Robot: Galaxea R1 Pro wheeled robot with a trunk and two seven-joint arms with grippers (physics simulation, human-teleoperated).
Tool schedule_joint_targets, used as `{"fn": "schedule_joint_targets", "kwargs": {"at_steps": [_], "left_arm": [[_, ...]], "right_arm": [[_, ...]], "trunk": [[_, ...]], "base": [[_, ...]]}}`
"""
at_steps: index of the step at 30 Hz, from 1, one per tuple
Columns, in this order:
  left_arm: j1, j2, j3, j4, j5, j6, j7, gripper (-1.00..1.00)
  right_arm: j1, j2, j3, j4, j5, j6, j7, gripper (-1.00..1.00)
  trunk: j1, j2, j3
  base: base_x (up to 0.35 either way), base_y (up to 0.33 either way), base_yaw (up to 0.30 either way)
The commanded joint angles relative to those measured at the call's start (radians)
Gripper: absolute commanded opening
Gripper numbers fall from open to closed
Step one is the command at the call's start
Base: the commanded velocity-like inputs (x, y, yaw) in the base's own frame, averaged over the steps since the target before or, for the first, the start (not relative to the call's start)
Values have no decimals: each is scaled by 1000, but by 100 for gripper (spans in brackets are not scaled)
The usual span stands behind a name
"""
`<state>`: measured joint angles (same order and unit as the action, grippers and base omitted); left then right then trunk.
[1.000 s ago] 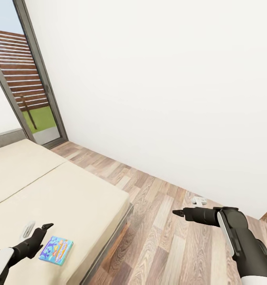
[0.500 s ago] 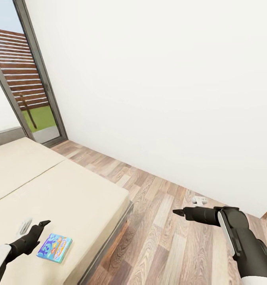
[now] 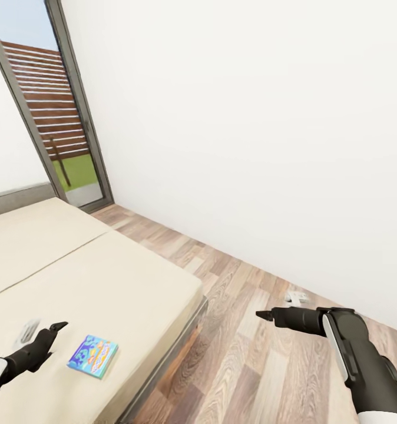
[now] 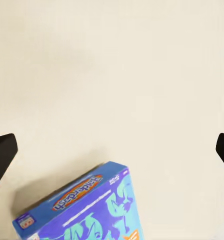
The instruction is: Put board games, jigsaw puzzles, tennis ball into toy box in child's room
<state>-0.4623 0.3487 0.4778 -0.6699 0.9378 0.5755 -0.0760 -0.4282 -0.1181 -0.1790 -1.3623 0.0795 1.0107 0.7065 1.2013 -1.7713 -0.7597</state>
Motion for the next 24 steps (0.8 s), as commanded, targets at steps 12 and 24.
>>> {"fn": "schedule_joint_targets", "kwargs": {"at_steps": [12,24], "left_arm": [[-38,5,-2,6,-4,8,-19,100],[-121,6,-9,82,-11,5,-18,100]], "right_arm": [[0,1,-2,-1,8,-12,8,100],[-1,-3,-2,-1,8,-12,8,100]], "trunk": [[46,-85,-39],[92,-169,-76]], "base": [[0,0,118],[0,0,12]]}}
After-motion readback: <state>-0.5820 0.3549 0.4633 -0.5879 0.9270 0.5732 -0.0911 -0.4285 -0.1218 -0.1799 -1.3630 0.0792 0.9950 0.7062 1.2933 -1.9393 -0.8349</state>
